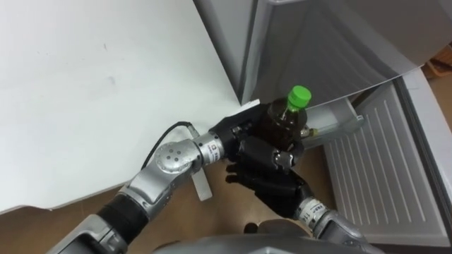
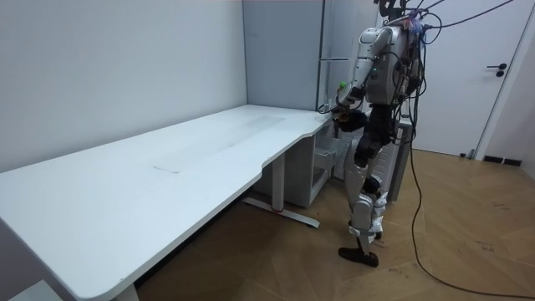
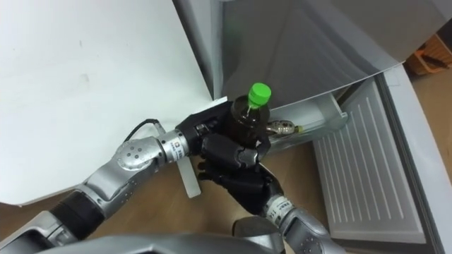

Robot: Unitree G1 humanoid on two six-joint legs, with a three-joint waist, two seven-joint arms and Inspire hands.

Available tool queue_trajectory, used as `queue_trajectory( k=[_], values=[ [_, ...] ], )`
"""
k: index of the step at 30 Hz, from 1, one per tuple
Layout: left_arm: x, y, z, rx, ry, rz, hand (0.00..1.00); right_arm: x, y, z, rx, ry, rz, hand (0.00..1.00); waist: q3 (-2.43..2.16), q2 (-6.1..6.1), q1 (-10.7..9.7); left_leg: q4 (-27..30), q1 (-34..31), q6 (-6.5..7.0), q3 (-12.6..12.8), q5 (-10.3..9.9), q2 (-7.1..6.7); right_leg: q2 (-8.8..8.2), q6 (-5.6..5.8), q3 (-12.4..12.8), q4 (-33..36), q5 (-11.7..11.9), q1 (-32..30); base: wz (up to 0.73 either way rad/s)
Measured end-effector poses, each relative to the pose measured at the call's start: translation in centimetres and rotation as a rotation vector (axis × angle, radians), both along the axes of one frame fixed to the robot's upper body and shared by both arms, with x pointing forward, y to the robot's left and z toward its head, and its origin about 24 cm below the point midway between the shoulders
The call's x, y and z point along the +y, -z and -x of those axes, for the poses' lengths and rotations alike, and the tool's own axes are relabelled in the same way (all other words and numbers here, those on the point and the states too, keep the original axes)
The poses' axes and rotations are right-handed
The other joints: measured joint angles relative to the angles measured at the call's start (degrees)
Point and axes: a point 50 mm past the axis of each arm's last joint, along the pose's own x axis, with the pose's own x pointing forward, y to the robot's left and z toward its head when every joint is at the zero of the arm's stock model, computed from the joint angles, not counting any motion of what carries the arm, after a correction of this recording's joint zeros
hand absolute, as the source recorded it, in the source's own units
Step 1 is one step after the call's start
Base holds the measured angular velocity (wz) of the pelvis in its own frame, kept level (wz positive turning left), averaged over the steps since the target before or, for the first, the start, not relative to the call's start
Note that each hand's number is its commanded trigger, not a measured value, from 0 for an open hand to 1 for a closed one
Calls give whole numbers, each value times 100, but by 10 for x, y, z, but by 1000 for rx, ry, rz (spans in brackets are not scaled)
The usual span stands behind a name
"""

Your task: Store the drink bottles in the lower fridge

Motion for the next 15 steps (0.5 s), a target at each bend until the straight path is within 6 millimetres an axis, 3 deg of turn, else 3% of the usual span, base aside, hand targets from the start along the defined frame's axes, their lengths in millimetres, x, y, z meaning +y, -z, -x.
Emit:
queue_trajectory(
  k=[9, 10, 11, 13, 14, 15],
  values=[
    [-3, 0, -2, 6, -10, 14, 100, 1, 1, 1, 29, 3, -12, 100, 1, -1, -3, -43, -8, -5, 3, -5, -1, 8, 0, 6, -23, 0, -16, 0],
    [-4, 0, -2, 6, -10, 15, 89, 1, 1, 1, 29, 2, -11, 100, 1, -1, -4, -43, -10, -6, 3, -6, -1, 9, 0, 7, -25, 0, -16, 0],
    [-4, 0, -2, 6, -11, 16, 89, 1, 2, 1, 34, 3, -8, 100, 0, 0, -4, -43, -14, -7, 2, -9, -1, 9, 0, 6, -27, 0, -16, 0],
    [-4, 0, -3, 8, -11, 17, 20, 2, 2, 1, 27, -4, -19, 100, 0, 0, -25, -42, -42, -8, -2, -11, 2, 11, 0, 7, -28, 0, -17, 0],
    [-4, 0, -3, 8, -11, 18, 0, 1, 2, 1, 26, -3, -19, 100, 0, 0, -35, -44, -46, -7, 0, -11, 0, 10, 0, 8, -33, 0, -20, 0],
    [-4, 0, -2, 9, -10, 19, 0, 1, 2, 1, 26, -3, -19, 100, 0, 0, -36, -44, -46, -7, 0, -11, 0, 9, 0, 8, -34, 0, -20, 0]
  ],
)
